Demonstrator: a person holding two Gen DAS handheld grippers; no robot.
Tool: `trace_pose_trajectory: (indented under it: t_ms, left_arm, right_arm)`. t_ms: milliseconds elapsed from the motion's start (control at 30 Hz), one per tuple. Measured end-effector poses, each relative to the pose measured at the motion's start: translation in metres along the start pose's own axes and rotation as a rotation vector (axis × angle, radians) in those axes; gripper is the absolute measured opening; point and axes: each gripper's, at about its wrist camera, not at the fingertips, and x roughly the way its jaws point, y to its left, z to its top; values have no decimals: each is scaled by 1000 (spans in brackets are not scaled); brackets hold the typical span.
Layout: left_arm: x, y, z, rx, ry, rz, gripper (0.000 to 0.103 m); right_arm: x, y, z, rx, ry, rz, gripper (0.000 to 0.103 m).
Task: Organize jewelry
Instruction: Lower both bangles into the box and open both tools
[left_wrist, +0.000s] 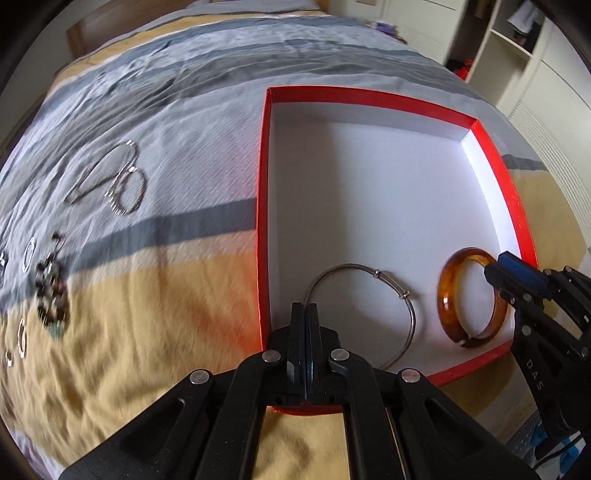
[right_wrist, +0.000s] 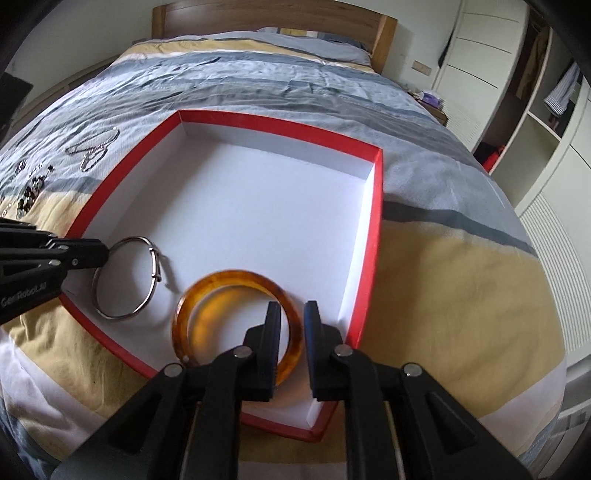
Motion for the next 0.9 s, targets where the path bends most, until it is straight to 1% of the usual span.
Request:
trace_pose_trajectory:
  t_ms: [200,233,300,333,367,433,500,600,667,733,767,800,833,867,900]
  left_arm:
    - [-6,6,-12,-56,18,19,3]
    - [-7,6,-12,-58,20,21,3]
    - [-7,3,-12,-55,26,30,3]
    - [-6,2,-10,-50,26,35,3]
    - [-6,2,-10,-44,25,40,4]
    - [-5,2,-11,-36,12,41,4]
    - [-6,2,-13,-31,5,33,4]
    - [-9,4,-15,-27,6,-6,4]
    - [-13,5,-15,-29,4,-31,9]
    - [-20,4,-16,-24,-5,-57,24]
    - [-24,2,-17,-17,-12,-67,28]
    - [-30,0,-18,-8,-21,-75,36]
    - [-36,-1,-20,1,-32,-79,48]
    - [-42,-4,-21,8,-46,-66,55]
    - [-49,-6,-22,12,-67,-67,59]
  right_arm:
    - [0,6,3,-52,-3,32,13]
    - [1,7,4,-62,1,35,15]
    - [2,12,4,-90,16,55,24]
    - [3,16,5,-117,31,64,31]
    - [3,21,5,-142,40,59,35]
    - [2,22,6,-149,44,41,39]
    - [-1,19,7,-127,49,71,40]
    - [-17,13,8,-82,14,86,42]
    - [-28,9,8,-55,-10,92,44]
    - [-43,2,6,-25,-39,87,44]
    - [-48,-1,6,-16,-46,82,44]
    - [-54,-4,5,-6,-55,75,44]
    - [-61,-8,3,6,-62,66,44]
    - [-67,-12,0,22,-65,59,44]
    - [-72,-16,-4,39,-65,52,44]
